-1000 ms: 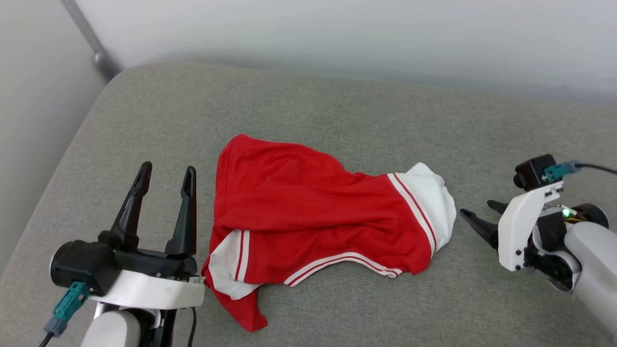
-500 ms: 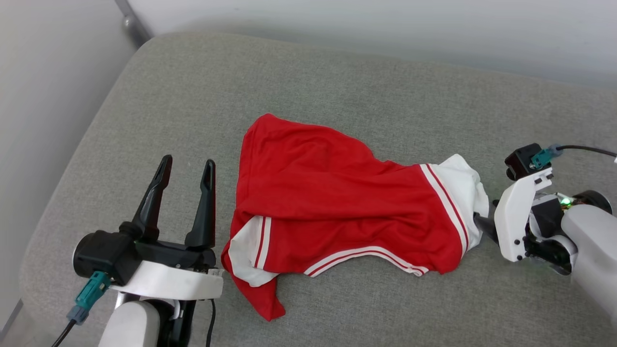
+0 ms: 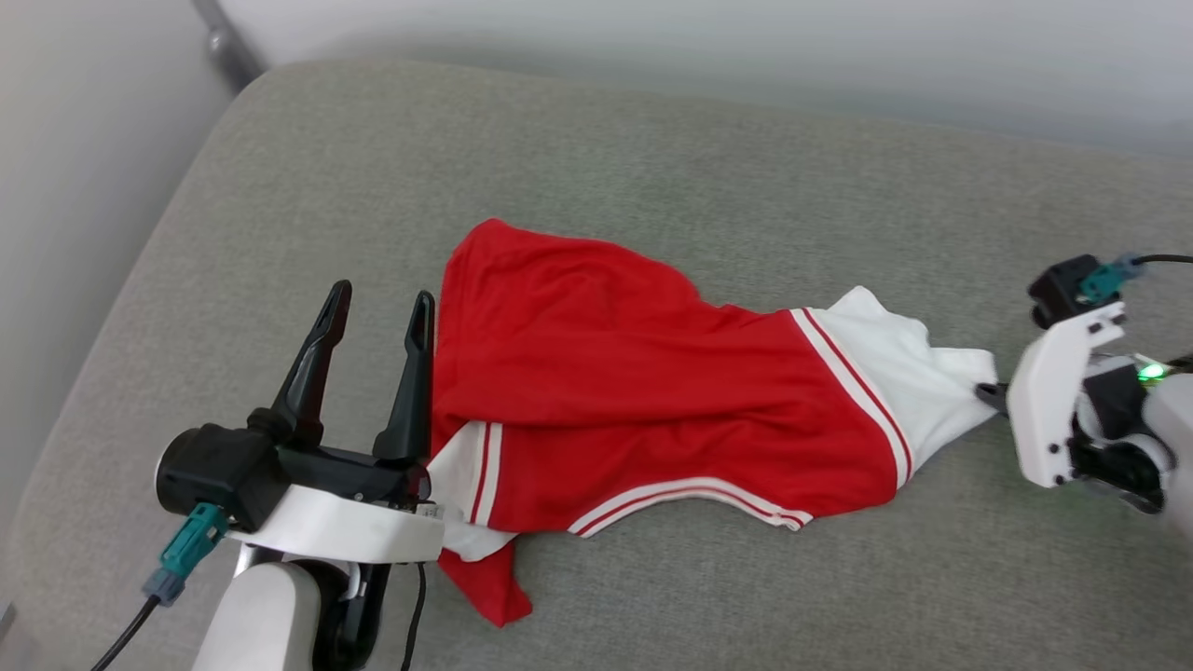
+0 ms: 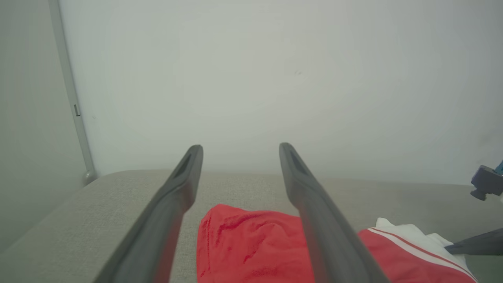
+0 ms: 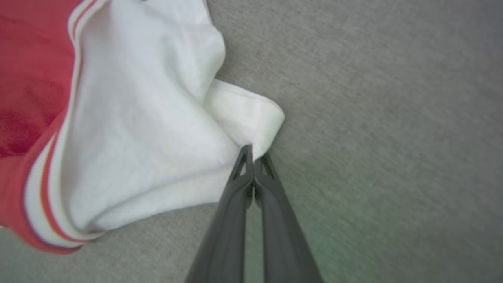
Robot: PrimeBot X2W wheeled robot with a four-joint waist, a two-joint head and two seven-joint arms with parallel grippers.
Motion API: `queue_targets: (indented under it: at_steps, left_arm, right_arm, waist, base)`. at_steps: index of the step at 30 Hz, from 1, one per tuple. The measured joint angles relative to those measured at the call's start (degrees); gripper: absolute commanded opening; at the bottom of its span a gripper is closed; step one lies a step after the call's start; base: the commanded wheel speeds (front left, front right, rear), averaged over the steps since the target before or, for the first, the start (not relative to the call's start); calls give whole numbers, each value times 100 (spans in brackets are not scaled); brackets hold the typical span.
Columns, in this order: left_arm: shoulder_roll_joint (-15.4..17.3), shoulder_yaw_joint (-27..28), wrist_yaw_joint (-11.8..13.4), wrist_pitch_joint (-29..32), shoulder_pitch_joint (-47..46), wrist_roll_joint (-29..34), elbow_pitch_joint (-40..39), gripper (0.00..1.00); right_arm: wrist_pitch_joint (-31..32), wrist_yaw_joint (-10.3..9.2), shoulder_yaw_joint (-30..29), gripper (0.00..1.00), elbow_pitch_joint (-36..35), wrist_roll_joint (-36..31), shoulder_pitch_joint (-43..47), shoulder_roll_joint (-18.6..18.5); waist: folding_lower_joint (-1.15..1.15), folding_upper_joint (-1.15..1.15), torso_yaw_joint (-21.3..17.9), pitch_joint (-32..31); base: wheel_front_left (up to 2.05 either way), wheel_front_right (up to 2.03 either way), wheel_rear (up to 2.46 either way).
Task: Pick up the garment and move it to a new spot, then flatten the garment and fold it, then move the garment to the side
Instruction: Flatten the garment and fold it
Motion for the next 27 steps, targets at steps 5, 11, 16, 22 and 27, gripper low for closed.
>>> queue_targets:
  at_steps: [5, 11, 16, 22, 27]
  left_arm:
    - [24, 110, -5, 0, 55, -87, -10, 100]
    - [11, 125, -5, 0, 152, -101, -98, 100]
    - [-29, 134, -5, 0, 254, -105, -123, 100]
    - [-53, 196, -5, 0, 316, -152, -153, 100]
    - [-41, 132, -5, 0, 331, -197, -109, 100]
  right_arm:
    - [98, -1, 89, 0, -426, 241, 138, -532]
    - [330, -2, 52, 0, -1105, 750, 804, -1260]
    - [370, -2, -85, 0, -1521, 1090, 1531, -1866]
    - [93, 11, -293, 0, -1660, 1165, 2254, -2118]
    - [-131, 53, -512, 100, -1143, 970, 2356, -1744]
  waist:
    - [0, 0, -308, -139]
    - [0, 0, -651, -326]
    - [0, 0, -801, -404]
    - [-1, 0, -901, -362]
    - [-1, 0, -914, -365]
  base:
    - [0, 0, 0]
    - [0, 0, 0]
    - [0, 0, 0]
    - [0, 0, 0]
    - [0, 0, 0]
